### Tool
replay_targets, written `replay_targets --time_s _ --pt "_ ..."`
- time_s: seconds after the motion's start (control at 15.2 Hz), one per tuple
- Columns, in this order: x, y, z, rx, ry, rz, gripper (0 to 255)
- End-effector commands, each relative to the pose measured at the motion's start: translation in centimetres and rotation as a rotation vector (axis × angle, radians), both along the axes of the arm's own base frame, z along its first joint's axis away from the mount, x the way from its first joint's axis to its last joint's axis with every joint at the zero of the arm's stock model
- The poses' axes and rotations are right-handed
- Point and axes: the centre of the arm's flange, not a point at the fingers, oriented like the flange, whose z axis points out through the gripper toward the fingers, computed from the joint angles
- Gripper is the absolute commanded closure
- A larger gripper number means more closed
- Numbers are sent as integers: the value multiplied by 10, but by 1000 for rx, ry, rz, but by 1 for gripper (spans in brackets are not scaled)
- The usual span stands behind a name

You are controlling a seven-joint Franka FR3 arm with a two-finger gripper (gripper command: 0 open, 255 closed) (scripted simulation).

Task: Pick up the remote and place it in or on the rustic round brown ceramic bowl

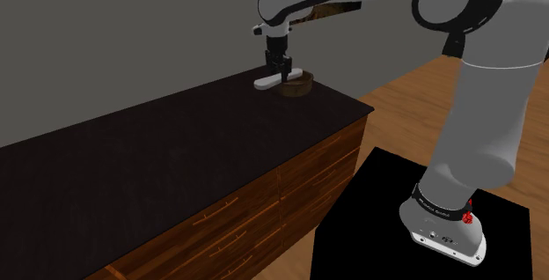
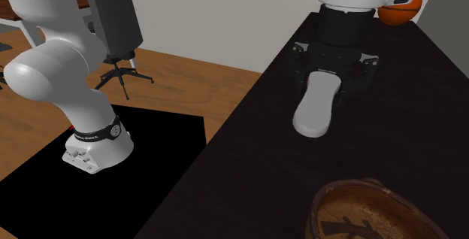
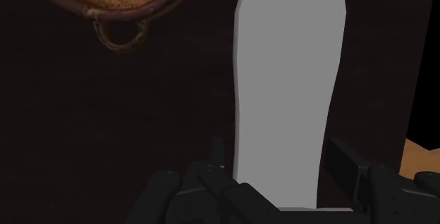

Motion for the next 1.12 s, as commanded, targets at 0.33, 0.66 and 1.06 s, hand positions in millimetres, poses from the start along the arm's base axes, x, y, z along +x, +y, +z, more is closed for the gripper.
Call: replay_targets --time_s 0.33,0.66,1.06 --pt "34 -86 1 0 -1 2 255" --pt "58 -148 1 0 -1 2 255" --pt "79 -201 -8 0 -1 2 255"
